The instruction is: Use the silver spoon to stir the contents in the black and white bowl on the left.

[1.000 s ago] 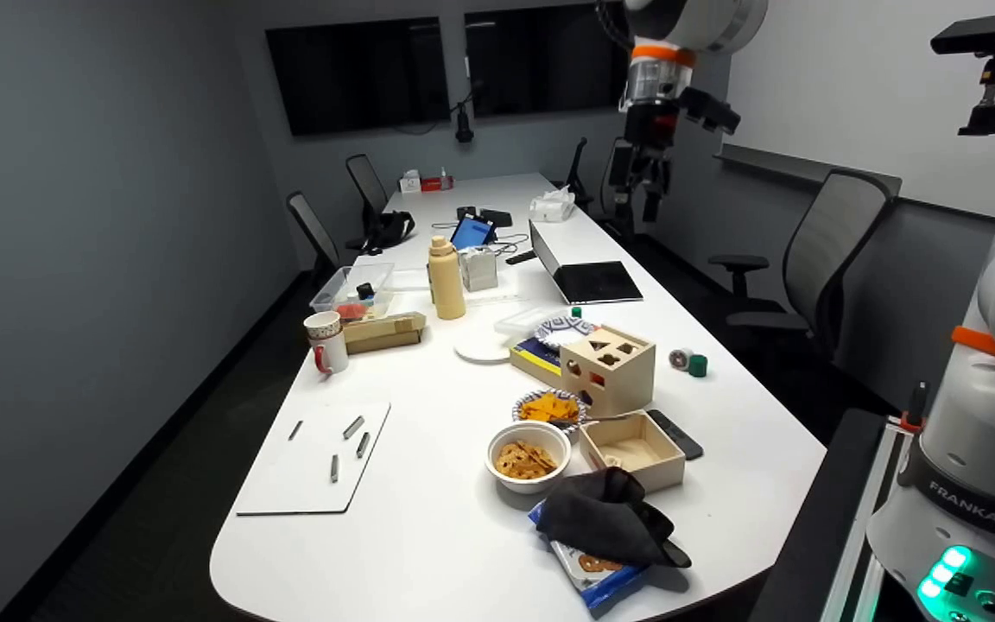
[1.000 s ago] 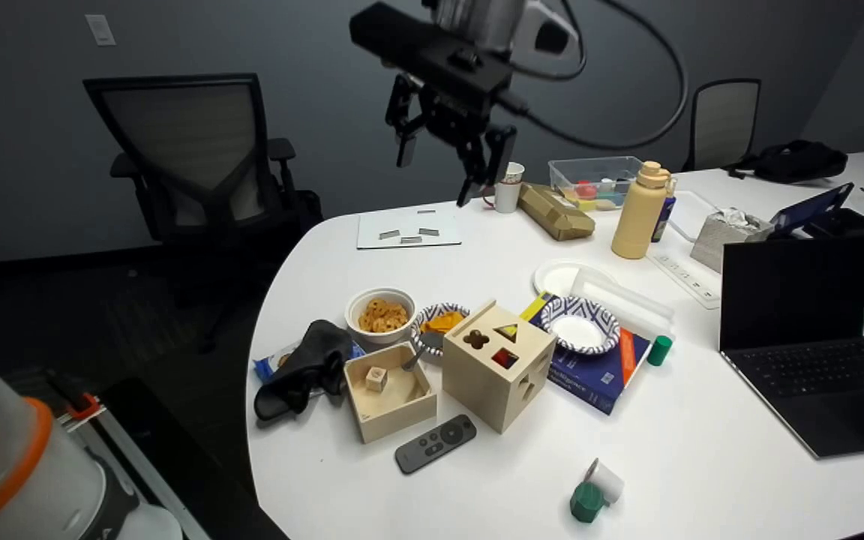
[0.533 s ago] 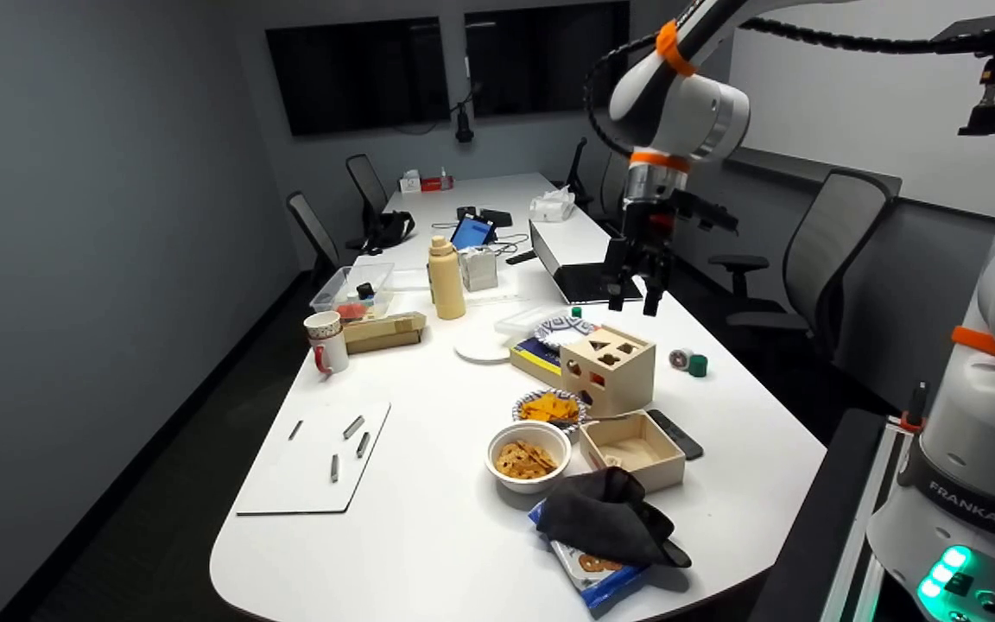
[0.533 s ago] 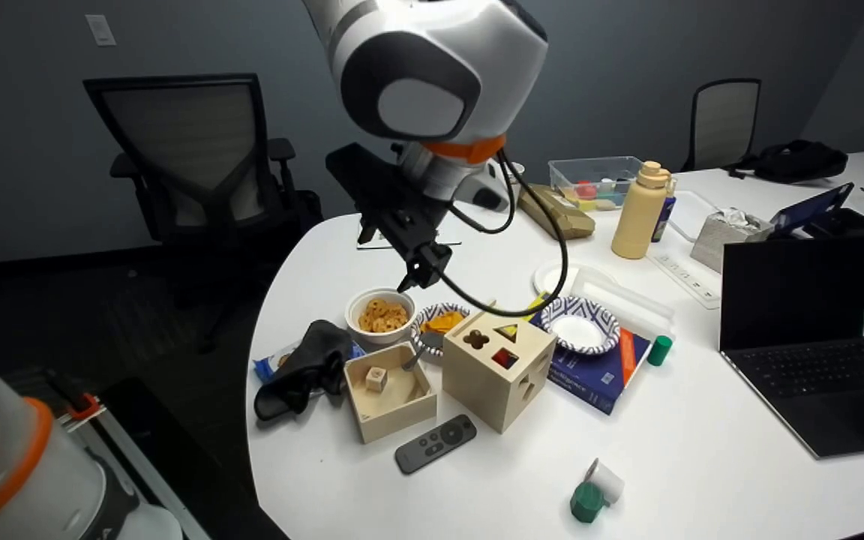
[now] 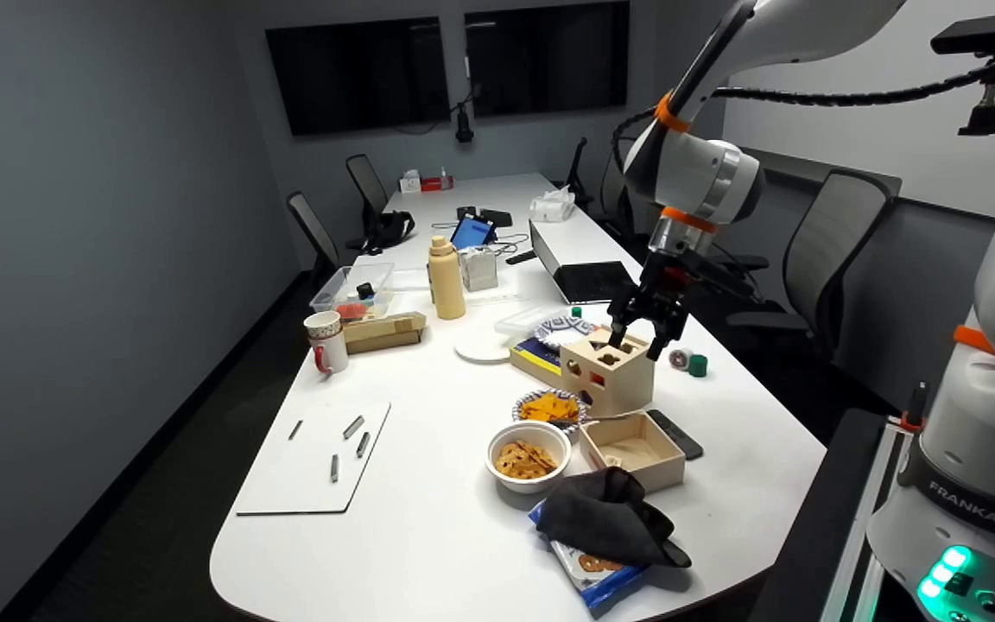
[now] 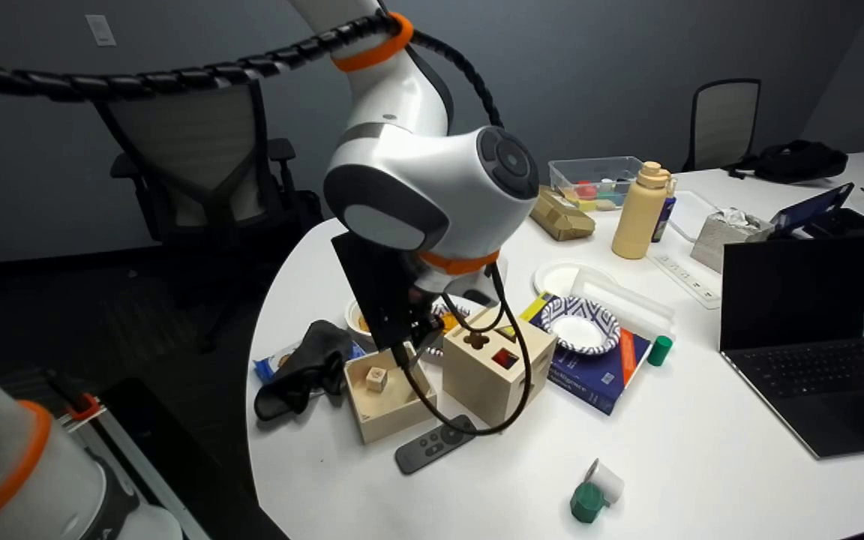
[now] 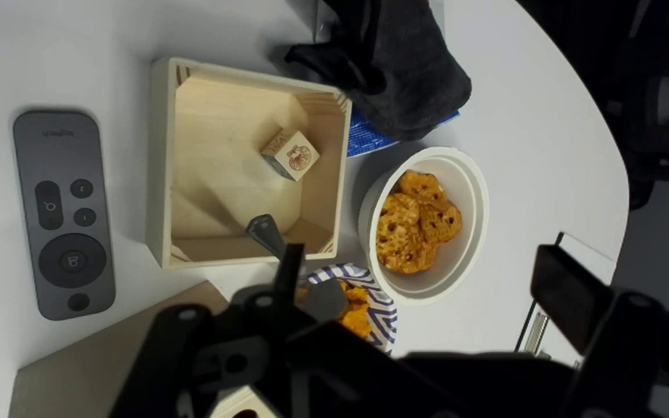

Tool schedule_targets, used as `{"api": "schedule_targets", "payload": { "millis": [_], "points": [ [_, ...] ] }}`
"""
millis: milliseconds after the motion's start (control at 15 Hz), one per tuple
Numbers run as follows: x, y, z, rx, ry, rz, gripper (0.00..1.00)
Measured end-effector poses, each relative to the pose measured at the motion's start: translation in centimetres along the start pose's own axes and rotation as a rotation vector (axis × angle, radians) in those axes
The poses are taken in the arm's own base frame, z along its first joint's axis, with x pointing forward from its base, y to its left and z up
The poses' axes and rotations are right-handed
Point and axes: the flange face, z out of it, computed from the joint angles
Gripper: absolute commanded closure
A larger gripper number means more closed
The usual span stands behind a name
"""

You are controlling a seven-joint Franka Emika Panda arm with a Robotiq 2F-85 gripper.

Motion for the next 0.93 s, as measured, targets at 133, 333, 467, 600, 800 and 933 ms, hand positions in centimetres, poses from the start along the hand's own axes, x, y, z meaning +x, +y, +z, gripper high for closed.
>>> {"api": "schedule_targets", "payload": {
  "millis": [133,333,467,600,800,933],
  "points": [
    [-0.1,2.0,0.8,0.029,0.028,0.049,0.0],
    [-0.6,4.5,2.3,0.077,0.053,0.12,0.0],
    [-0.8,5.7,3.4,0.098,0.06,0.15,0.0],
    [-0.7,6.5,4.4,0.111,0.066,0.162,0.0],
    [0.1,7.3,5.6,0.132,0.076,0.162,0.0],
    [0.7,7.6,6.3,0.148,0.072,0.162,0.0]
  ]
}}
